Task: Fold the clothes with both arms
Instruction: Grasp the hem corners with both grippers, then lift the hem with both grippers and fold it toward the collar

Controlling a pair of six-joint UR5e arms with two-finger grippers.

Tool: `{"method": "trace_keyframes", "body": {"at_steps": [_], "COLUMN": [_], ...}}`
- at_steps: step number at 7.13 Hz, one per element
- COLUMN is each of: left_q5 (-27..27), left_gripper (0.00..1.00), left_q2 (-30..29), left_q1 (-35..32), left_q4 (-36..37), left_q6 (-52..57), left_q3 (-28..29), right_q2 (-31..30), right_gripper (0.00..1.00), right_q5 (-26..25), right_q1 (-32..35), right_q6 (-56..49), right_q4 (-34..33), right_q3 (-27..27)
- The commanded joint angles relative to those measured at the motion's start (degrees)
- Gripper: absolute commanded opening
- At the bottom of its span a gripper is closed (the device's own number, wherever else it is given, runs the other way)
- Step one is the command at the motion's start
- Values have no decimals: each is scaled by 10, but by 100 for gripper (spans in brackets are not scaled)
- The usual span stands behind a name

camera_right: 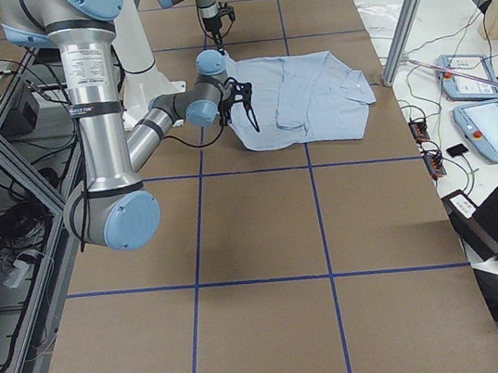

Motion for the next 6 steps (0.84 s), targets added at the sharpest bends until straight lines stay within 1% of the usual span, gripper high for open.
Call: {"method": "trace_keyframes", "body": {"at_steps": [1,2,6], "left_q5": [-2,-9,-59], "left_gripper": [0,0,0], "left_q2": [3,3,2], "left_q1": [-1,-1,-39], "left_q4": [-1,-1,-1], "left_q6": [0,-1,-4], "left_q3": [-1,-2,-9], "right_q2": [-1,-1,-7], "right_gripper": [0,0,0], "right_q5": [13,12,11], "right_q1": [20,21,21], "right_q6": [-1,1,2], "right_q4": [0,0,0], "right_q3": [-11,-11,-13]}}
